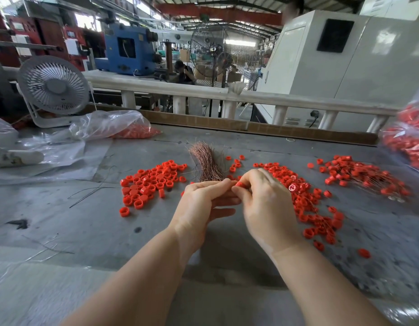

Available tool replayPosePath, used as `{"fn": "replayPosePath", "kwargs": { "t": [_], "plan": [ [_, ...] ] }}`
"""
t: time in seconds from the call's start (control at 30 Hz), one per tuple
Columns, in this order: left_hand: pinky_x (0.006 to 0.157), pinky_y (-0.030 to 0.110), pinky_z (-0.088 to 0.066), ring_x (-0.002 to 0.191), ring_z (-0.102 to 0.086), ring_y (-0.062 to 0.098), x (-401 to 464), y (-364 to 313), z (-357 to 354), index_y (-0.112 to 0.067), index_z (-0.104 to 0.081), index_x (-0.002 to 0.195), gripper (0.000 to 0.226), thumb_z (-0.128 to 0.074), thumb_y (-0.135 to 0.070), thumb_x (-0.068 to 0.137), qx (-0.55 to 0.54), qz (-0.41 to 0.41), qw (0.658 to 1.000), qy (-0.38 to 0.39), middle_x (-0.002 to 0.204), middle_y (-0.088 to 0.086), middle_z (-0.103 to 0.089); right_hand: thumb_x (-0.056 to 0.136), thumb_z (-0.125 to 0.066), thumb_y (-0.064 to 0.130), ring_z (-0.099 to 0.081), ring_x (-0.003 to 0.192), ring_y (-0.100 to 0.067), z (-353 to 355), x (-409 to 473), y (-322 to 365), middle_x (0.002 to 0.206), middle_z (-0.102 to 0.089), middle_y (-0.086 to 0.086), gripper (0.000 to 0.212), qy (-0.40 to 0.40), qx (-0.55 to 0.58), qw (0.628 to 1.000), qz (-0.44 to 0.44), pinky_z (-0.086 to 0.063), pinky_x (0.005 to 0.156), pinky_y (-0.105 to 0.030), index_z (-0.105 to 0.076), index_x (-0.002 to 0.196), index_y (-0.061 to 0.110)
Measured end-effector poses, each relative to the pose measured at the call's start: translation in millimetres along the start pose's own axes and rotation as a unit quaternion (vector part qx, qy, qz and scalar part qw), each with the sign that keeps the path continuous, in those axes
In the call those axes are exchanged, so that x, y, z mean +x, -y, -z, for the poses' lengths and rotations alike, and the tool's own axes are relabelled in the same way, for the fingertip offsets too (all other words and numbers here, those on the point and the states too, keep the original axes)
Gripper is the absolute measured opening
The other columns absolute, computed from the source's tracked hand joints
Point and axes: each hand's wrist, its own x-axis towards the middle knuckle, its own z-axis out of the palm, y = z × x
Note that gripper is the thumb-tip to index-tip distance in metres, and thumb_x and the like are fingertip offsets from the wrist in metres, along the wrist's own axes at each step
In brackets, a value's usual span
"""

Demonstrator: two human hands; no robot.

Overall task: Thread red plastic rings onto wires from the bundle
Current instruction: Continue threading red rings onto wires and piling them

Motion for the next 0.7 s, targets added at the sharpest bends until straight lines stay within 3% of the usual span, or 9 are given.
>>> {"fn": "replayPosePath", "kwargs": {
  "t": [0.17,0.27,0.7],
  "plan": [
    [0.059,0.020,-0.053,0.073,-0.067,0.012,0.8,0.1,0.8,-0.011,-0.075,0.081,0.019,-0.057,-0.011,0.086,-0.010,-0.002,1.000,-0.001,0.080,0.005,-0.071,0.077,-0.070,-0.001,-0.056,0.066,-0.025,0.8,-0.7,-1.7,0.073,-0.059,-0.009,0.011,-0.020,0.037,0.999,0.012,-0.042,0.061,-0.029,-0.060,0.073,0.001],
    [0.057,0.019,-0.052,0.069,-0.066,0.010,2.7,0.2,0.5,-0.010,-0.074,0.082,0.020,-0.055,-0.007,0.086,-0.034,0.013,0.999,-0.008,0.079,0.004,-0.071,0.074,-0.071,-0.003,-0.056,0.066,-0.024,0.7,-0.6,-5.0,0.073,-0.058,-0.007,0.011,-0.021,0.056,0.998,0.021,-0.048,0.059,-0.037,-0.061,0.072,0.002],
    [0.057,0.018,-0.051,0.062,-0.064,0.007,2.6,-2.7,1.8,-0.015,-0.077,0.071,0.031,-0.052,-0.009,0.087,-0.063,0.042,0.997,-0.001,0.068,0.000,-0.068,0.074,-0.071,-0.002,-0.056,0.066,-0.020,0.1,-0.3,-6.9,0.074,-0.058,-0.004,0.011,-0.028,0.090,0.995,0.032,-0.050,0.059,-0.038,-0.063,0.074,0.004]
  ]
}}
